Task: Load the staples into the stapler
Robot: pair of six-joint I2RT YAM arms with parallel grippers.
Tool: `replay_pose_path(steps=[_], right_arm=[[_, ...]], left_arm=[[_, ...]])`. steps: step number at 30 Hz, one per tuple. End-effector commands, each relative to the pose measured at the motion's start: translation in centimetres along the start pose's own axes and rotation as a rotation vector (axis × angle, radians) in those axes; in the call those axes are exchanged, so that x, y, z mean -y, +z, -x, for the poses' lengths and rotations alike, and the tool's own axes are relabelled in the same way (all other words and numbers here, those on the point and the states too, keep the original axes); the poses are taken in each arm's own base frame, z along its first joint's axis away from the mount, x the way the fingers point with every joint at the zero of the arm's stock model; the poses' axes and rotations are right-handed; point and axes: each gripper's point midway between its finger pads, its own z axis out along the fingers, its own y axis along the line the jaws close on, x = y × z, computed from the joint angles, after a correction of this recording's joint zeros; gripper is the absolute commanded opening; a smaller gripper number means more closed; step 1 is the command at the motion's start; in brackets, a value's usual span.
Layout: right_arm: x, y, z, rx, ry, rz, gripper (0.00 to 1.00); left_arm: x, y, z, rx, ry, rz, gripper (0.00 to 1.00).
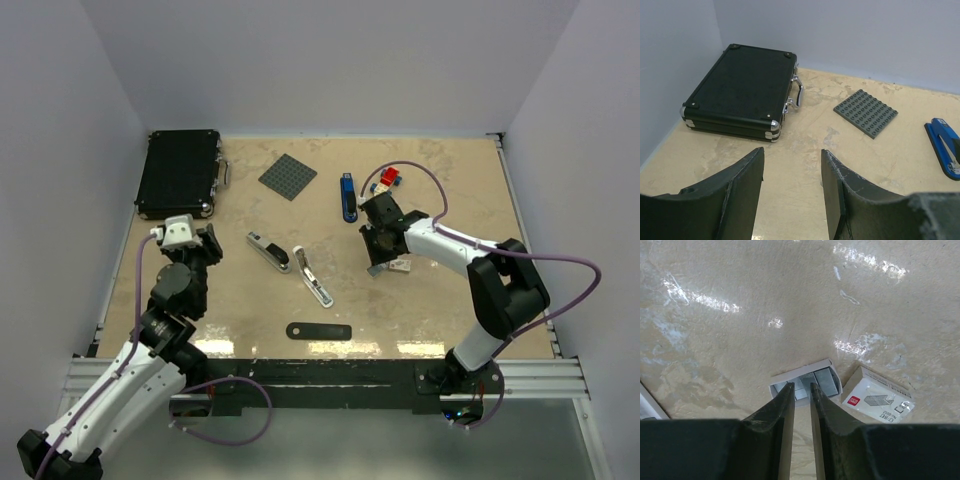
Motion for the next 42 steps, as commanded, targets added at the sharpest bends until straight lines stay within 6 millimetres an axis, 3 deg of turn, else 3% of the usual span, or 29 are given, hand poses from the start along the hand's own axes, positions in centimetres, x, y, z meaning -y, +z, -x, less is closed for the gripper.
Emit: replay_pose_path(steps=[1,10,17,21,25,33,42], right_arm=[[-1.5,-0.5,0.3,-0.004,-0.009,0.075,0.20],[-4.0,0.0,-0.9,-0.062,-0.013,0.158,0.18],[-6.3,-0.1,1.2,-0.007,0.021,0.253,0.18],[-6.3,-0.6,2.7,0.036,0.030,0.249,0.20],[-5.2,-1.6,4.0,0.082,0.038,0.186,0.27],[-1.5,-2.0,2.2,0.048,0.043,-0.003,0.29],[-0.8,-1.4,0.8,-0.002,0.002,-0.055,0.38]], left_arm=[[0.4,0.2,2.1,0.041,-0.056,-0.012,0.54],[0.5,0.3,2.0,0.036,-0.059,-0.021,0.54],[0.5,0.3,2.1,0.037,-0.061,-0.024,0.54],[0.5,0.3,2.1,0.038,-0.065,-0.026,0.54],[0.4,0.3,2.1,0.039,-0.064,-0.025,0.54],[0.5,0.4,2.1,0.037,-0.065,-0.029,0.54],[0.7,0.5,1.9,0.031,-0.064,-0.038,0.54]])
